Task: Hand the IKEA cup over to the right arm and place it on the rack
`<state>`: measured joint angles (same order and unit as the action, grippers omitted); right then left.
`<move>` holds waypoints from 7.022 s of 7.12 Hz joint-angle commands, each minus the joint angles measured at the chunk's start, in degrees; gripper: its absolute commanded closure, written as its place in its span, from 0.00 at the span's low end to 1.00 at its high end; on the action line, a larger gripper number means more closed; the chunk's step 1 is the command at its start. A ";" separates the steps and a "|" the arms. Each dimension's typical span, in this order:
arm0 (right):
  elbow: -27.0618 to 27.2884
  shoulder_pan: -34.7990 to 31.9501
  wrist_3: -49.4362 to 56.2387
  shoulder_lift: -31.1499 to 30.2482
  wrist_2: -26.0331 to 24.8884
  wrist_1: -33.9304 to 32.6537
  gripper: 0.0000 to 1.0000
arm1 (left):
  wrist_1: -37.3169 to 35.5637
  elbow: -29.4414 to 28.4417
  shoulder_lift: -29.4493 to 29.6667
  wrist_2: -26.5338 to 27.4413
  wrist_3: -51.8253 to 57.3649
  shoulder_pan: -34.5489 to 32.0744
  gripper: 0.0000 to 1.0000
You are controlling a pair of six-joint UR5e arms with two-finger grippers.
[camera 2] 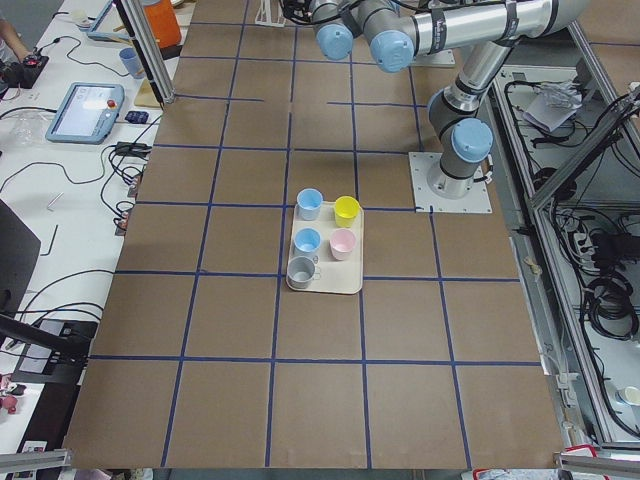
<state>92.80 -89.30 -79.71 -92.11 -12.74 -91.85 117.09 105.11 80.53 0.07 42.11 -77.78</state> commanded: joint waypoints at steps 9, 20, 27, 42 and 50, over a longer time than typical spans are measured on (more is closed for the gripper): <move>-0.08 5.27 -0.09 0.09 -0.62 0.88 0.70 | -2.02 -9.99 0.33 32.93 -12.63 5.43 0.00; -0.07 7.65 39.40 1.22 -50.03 -6.06 0.77 | -27.00 -19.14 9.11 88.28 -47.54 -11.07 0.00; -12.28 12.28 72.20 12.82 -69.61 -10.02 0.76 | -27.18 -20.65 9.83 87.29 -46.59 -11.25 0.00; -18.80 25.84 94.48 27.94 -68.73 -21.88 0.75 | -23.94 -22.56 9.99 87.91 -41.58 -10.11 0.00; -18.00 25.84 93.69 30.24 -68.65 -24.61 0.75 | -19.71 -26.63 13.25 87.03 -41.23 -8.70 0.00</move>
<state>74.73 -63.38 14.10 -61.94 -81.38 -116.55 97.39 78.46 93.73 87.21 0.87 -86.46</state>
